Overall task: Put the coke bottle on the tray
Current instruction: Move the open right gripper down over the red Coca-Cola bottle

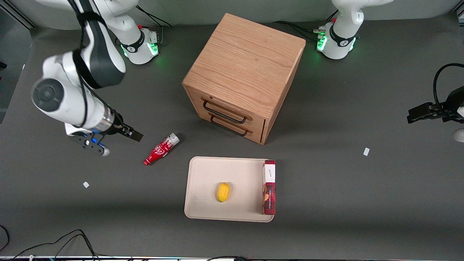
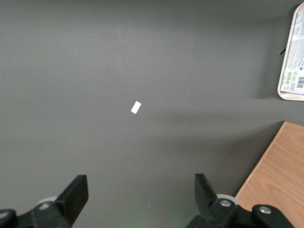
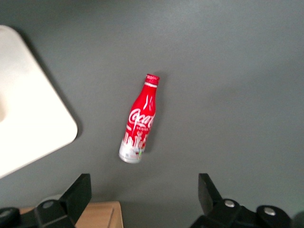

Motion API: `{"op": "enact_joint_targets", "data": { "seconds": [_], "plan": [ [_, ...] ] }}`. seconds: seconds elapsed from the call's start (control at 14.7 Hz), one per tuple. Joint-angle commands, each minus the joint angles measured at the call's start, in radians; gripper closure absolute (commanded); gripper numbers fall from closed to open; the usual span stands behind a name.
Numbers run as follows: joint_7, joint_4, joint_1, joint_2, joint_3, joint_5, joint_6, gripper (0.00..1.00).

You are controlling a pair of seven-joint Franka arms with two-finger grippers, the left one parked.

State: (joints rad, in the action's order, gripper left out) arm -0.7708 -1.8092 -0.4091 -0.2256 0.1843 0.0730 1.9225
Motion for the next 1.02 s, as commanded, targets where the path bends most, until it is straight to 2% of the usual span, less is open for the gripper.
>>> {"op": "enact_joint_targets", "data": {
  "seconds": [0.0, 0.14, 0.27, 0.82, 0.95],
  "plan": [
    [-0.106, -0.082, 0.003, -0.040, -0.014, 0.005, 0.139, 0.00],
    [-0.210, -0.128, 0.003, -0.089, -0.054, 0.005, 0.248, 0.00],
    [-0.283, -0.137, 0.001, -0.132, -0.078, 0.004, 0.292, 0.00],
    [-0.334, -0.208, 0.001, -0.261, -0.101, 0.005, 0.522, 0.00],
    [-0.334, -0.210, 0.003, -0.279, -0.101, 0.004, 0.536, 0.00]
  ]
}}
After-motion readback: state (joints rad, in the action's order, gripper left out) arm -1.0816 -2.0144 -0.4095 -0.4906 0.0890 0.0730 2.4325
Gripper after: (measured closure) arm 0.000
